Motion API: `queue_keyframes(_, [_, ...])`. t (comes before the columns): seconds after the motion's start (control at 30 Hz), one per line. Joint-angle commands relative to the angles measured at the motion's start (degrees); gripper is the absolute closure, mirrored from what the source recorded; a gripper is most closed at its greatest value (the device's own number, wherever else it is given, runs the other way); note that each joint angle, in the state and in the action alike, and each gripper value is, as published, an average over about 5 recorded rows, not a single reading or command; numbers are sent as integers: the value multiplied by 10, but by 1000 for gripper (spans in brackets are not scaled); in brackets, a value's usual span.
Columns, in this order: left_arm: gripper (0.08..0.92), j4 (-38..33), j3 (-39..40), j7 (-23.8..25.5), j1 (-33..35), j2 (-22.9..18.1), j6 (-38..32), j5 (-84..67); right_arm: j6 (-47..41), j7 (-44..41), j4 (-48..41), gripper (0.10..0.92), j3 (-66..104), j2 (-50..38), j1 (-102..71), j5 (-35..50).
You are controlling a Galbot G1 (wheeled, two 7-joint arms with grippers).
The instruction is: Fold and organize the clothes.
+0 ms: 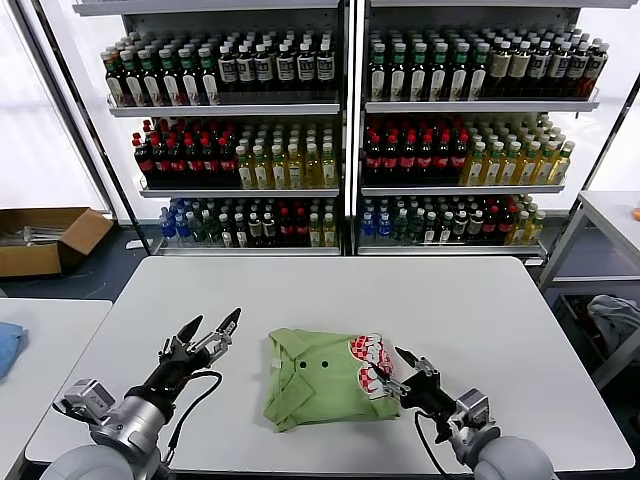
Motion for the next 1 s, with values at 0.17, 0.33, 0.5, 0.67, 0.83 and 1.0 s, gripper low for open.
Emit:
queue_keyframes(0.17, [177,-2,-4,7,17,-4,-8,1,0,45,-128,253,-109,142,95,-9])
queue_keyframes(0.33, [177,2,-20,14,25,-6,-10,-1,-45,47,-143,205,-114,127,88,-9])
queue_keyframes(0.5, [177,5,-16,16,19,-6,-11,-1,-62,55,-90,203,-110,119,79,-9])
queue_keyframes(0.67, [177,4,-1,14,7,-3,-10,1,-42,83,-31,203,-114,125,108,-7])
queue_keyframes(0.83, [177,7,7,15,5,-1,-11,6,-35,89,-71,203,-154,155,145,-28])
queue_keyframes(1.0, [177,9,3,16,10,-1,-11,9,-54,71,-165,203,-198,192,162,-73])
